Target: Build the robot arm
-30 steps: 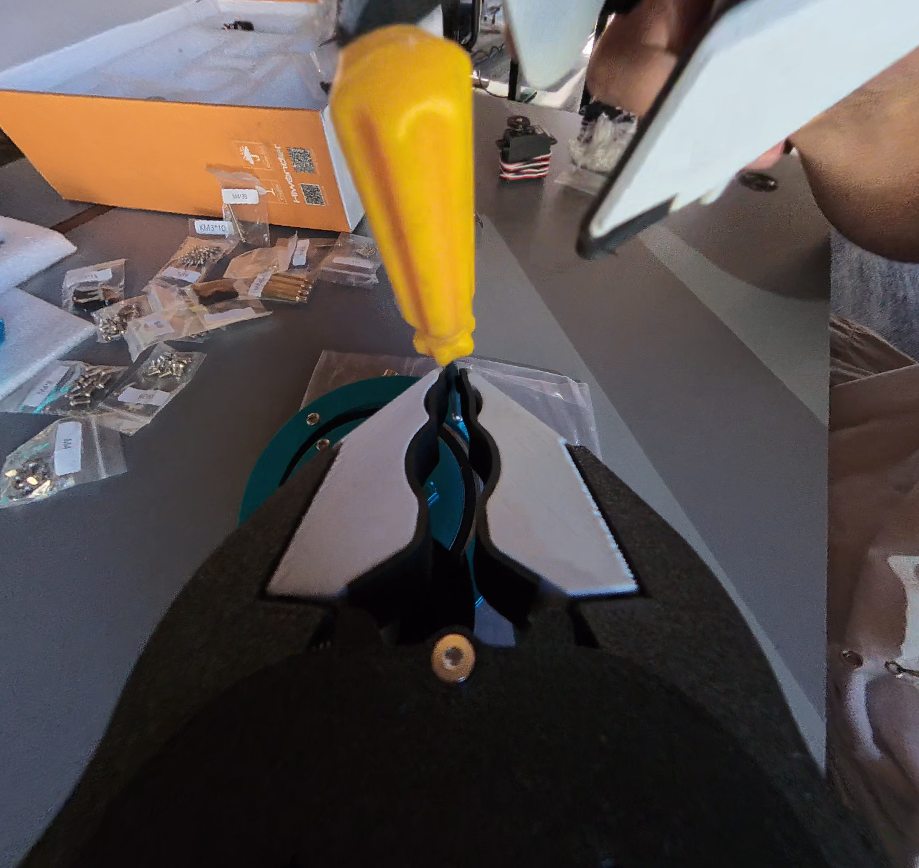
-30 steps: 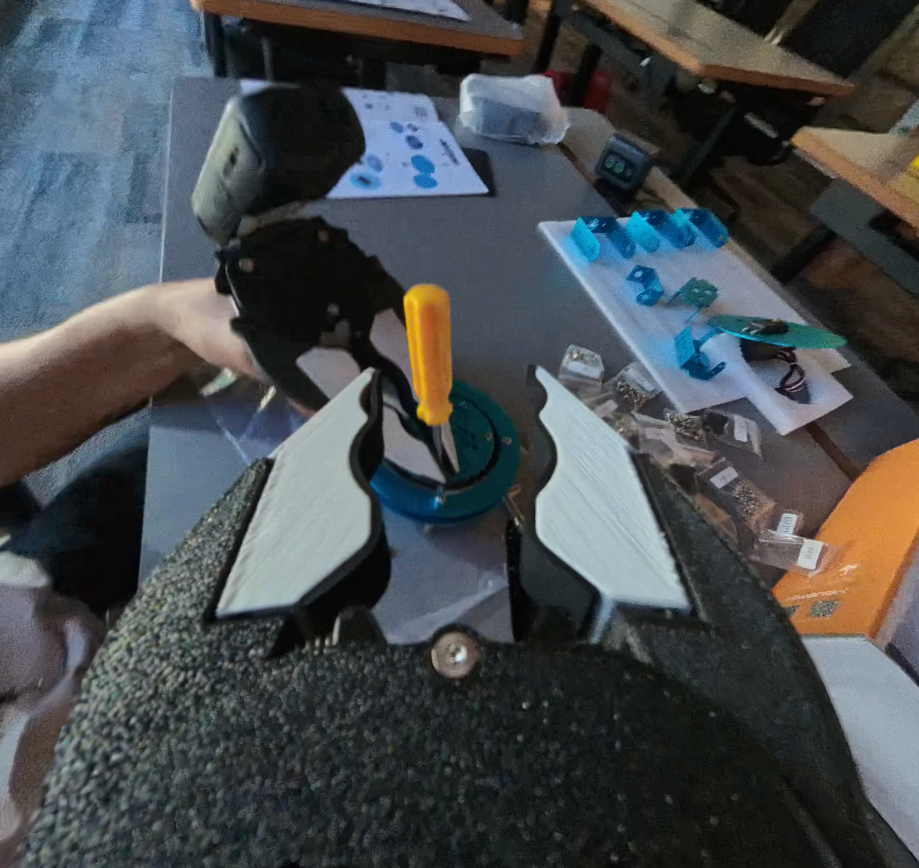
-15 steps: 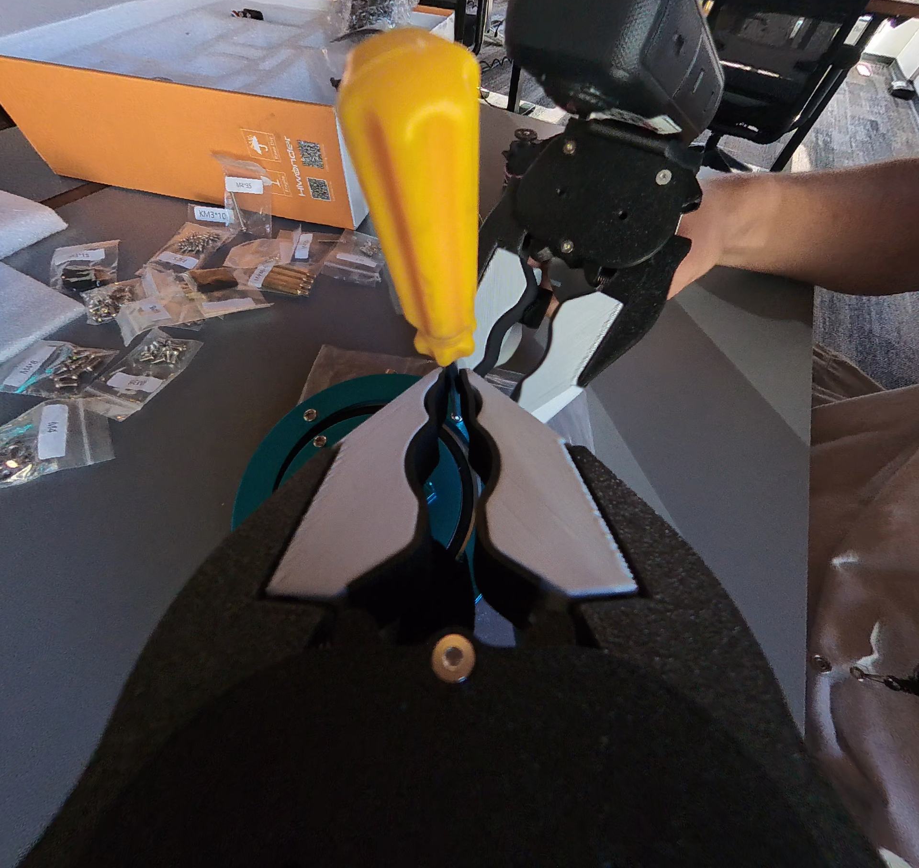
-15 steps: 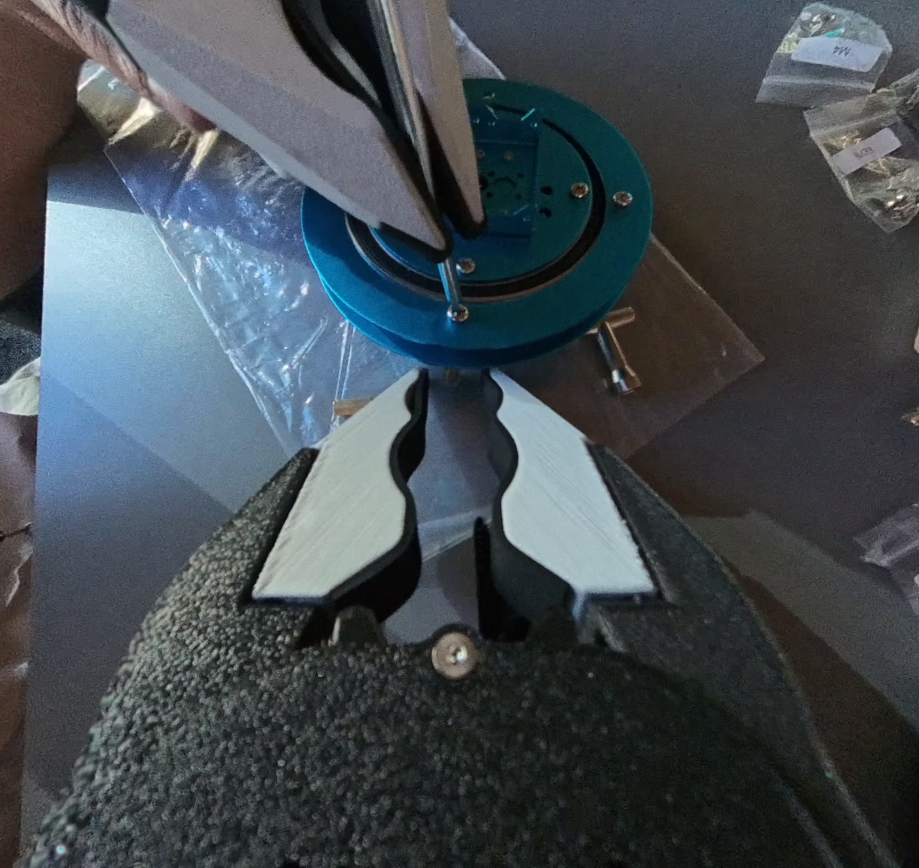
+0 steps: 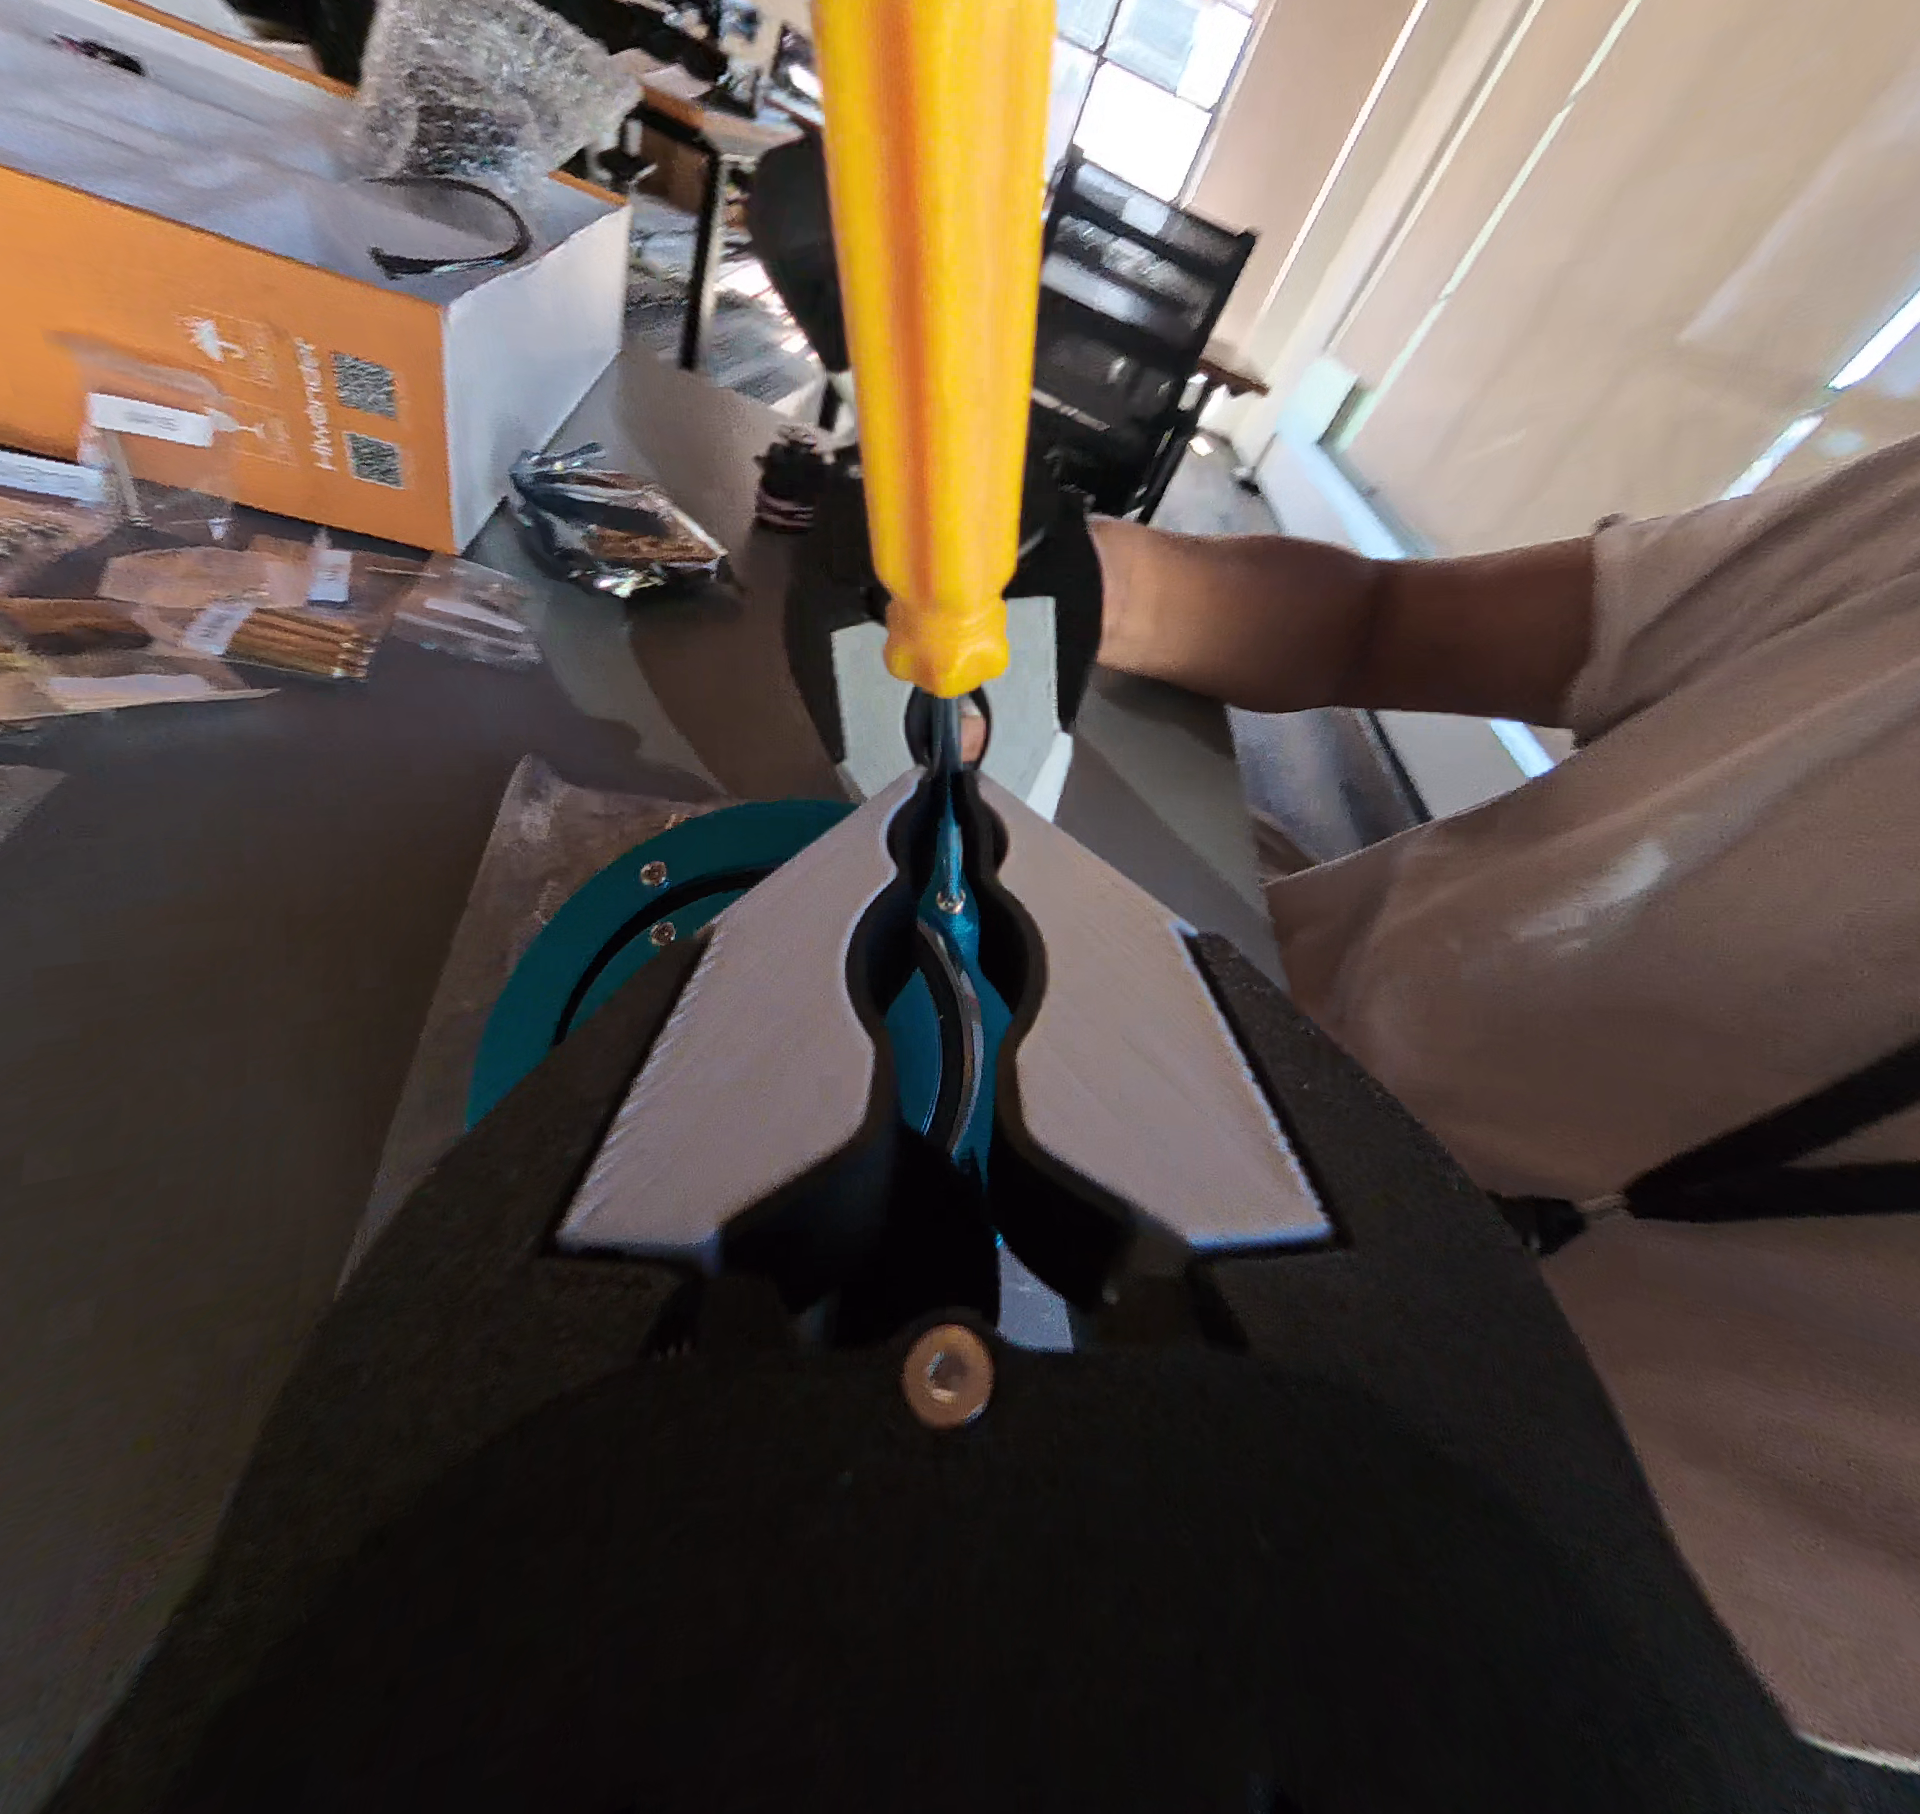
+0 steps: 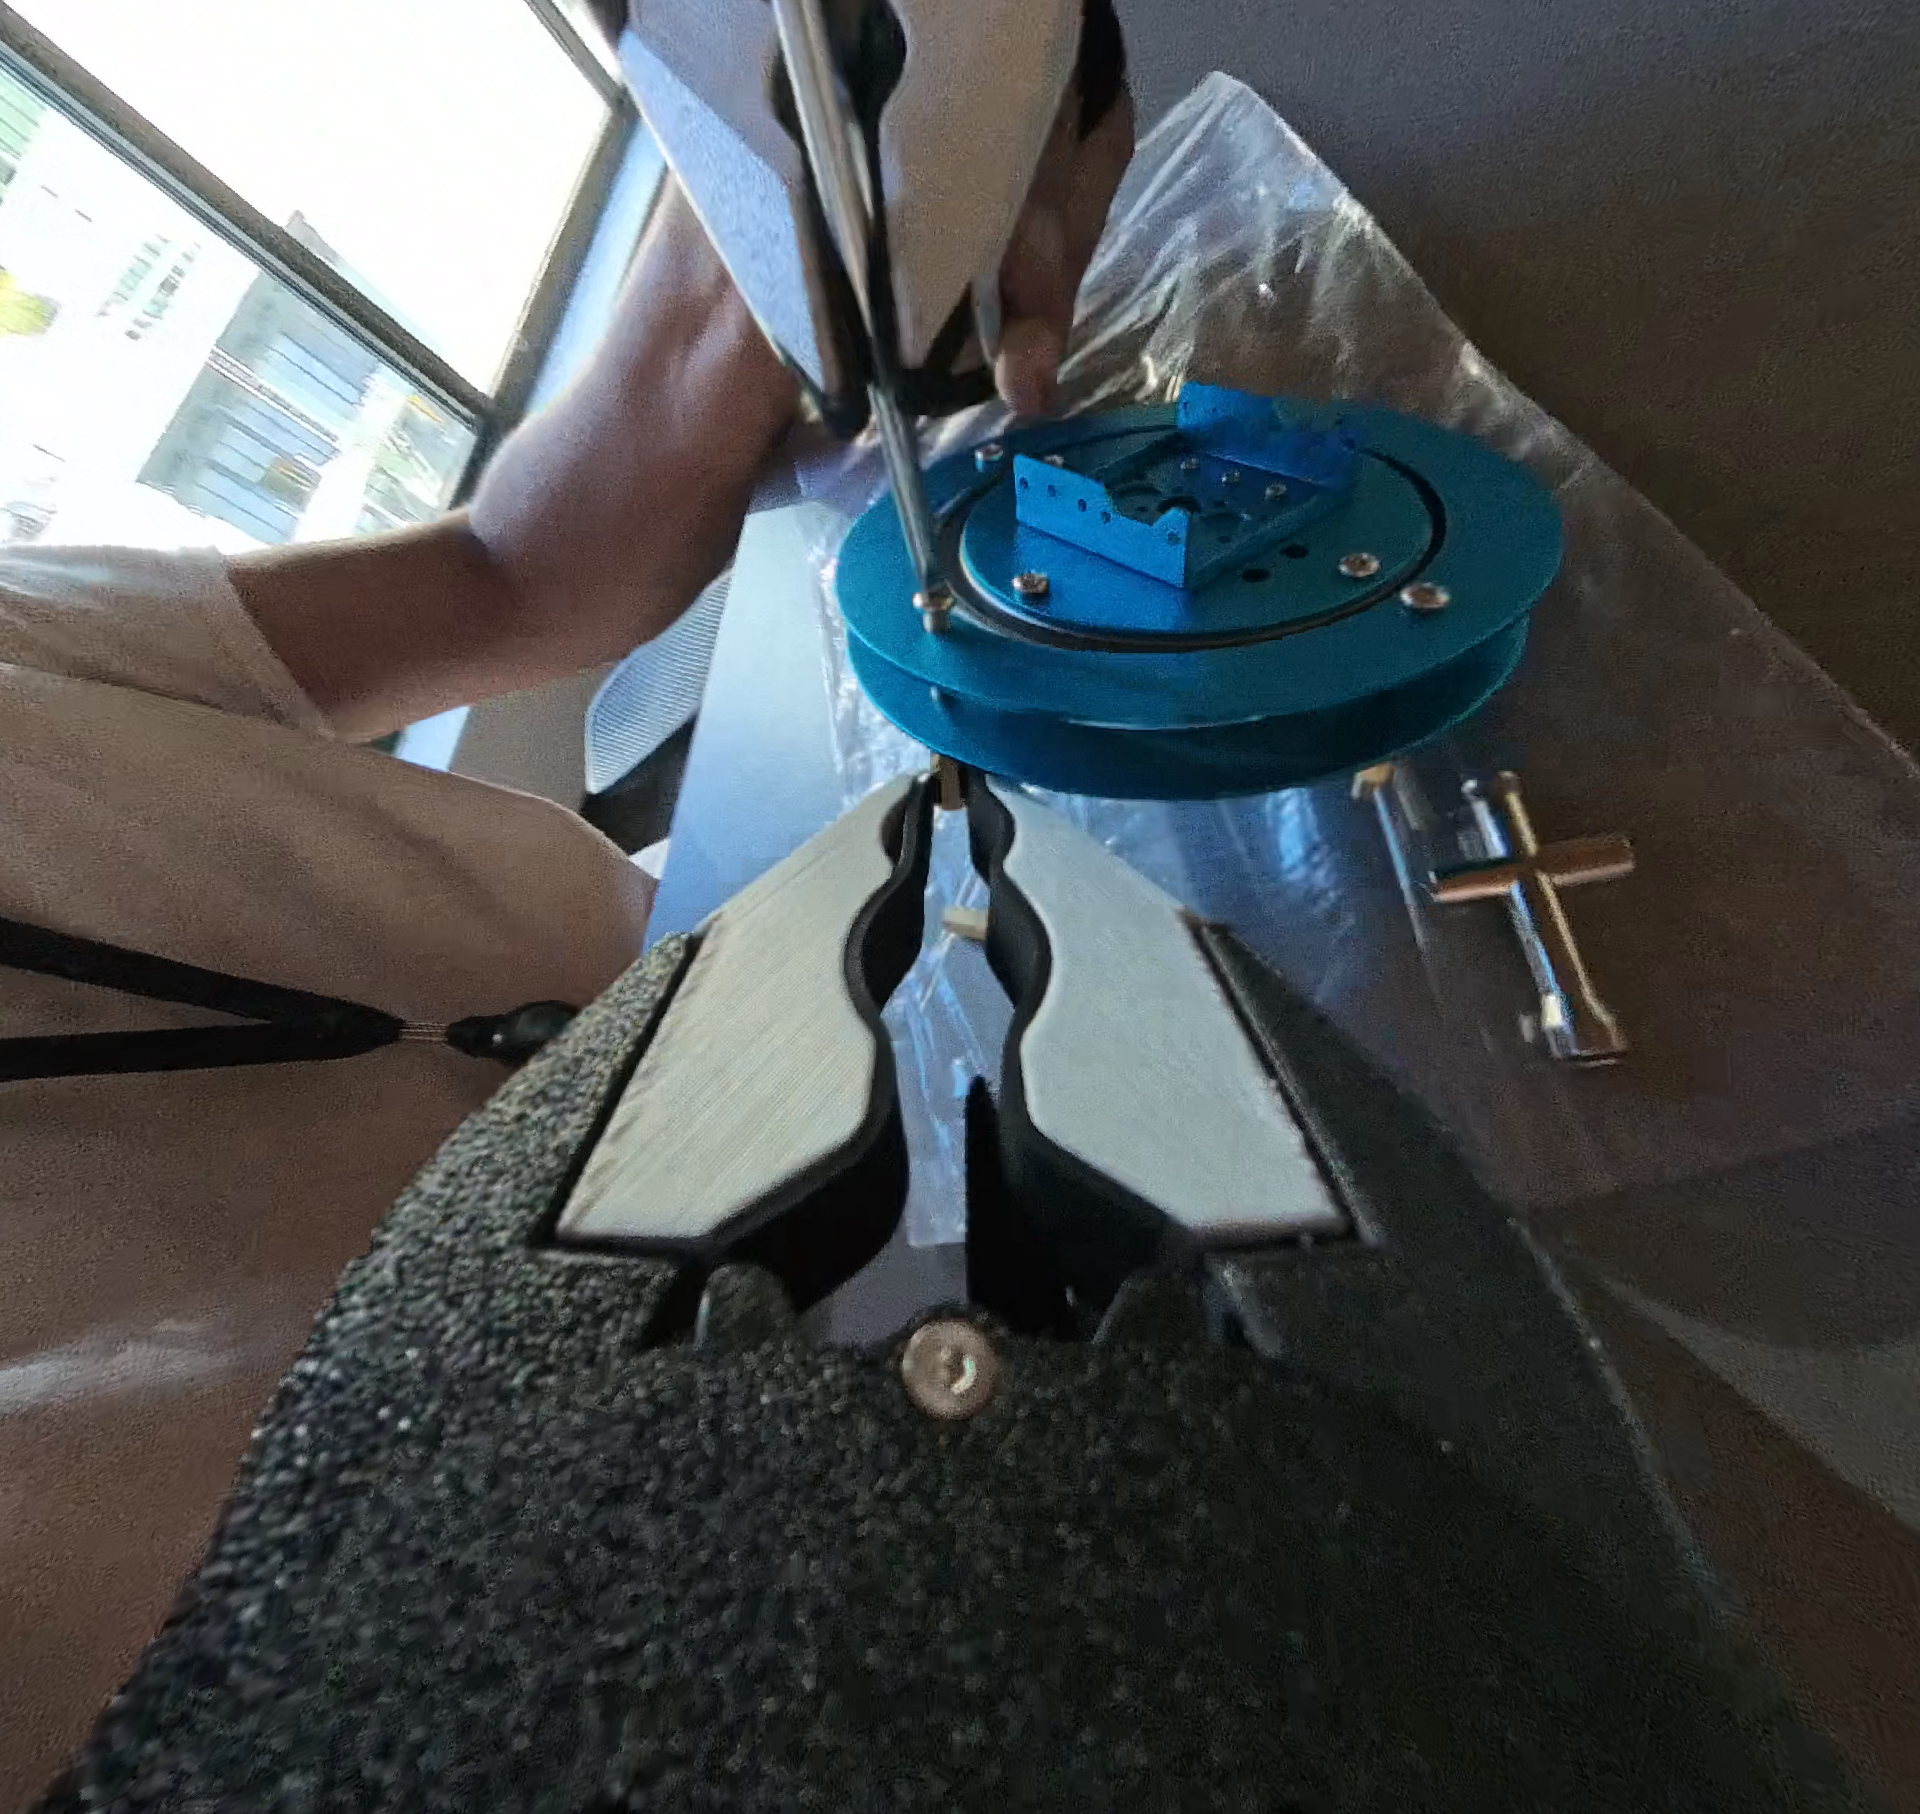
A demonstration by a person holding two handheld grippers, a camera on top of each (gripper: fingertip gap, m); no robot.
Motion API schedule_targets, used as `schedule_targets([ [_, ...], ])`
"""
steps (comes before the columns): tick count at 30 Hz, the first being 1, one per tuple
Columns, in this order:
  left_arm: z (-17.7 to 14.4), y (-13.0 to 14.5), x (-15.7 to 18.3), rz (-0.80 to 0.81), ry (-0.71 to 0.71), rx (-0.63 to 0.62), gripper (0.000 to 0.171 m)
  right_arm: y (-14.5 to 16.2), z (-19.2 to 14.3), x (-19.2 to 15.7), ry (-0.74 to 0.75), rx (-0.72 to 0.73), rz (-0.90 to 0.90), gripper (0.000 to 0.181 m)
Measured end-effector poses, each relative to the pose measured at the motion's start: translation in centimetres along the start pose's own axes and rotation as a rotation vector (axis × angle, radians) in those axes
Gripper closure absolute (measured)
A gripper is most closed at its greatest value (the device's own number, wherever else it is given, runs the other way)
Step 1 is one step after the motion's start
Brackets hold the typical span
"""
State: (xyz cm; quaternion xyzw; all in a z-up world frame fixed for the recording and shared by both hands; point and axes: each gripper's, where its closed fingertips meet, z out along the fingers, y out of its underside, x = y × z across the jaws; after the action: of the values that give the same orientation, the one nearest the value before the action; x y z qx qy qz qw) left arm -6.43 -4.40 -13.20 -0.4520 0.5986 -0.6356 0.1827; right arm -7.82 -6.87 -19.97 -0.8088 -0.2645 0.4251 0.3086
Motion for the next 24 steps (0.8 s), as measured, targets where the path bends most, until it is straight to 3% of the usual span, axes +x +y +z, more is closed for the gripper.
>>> schedule_targets([
  [7, -1.8, -2.9, 2.1, -0.093, 0.185, 0.192, 0.17, -2.9, -0.5, -4.2, -0.332, 0.143, 0.201, 0.177],
  [11, -2.0, -3.3, 1.6, -0.269, 0.239, 0.261, 0.17, -3.5, -0.7, -5.1, -0.459, 0.207, 0.335, 0.177],
  [16, -2.2, -2.3, 0.1, -0.467, 0.187, 0.328, 0.169, -3.2, -1.1, -4.0, -0.319, 0.213, 0.256, 0.177],
  [24, -2.6, -1.5, -0.8, -0.463, 0.068, 0.292, 0.169, -3.1, -1.1, -2.0, -0.067, 0.211, 0.148, 0.175],
])
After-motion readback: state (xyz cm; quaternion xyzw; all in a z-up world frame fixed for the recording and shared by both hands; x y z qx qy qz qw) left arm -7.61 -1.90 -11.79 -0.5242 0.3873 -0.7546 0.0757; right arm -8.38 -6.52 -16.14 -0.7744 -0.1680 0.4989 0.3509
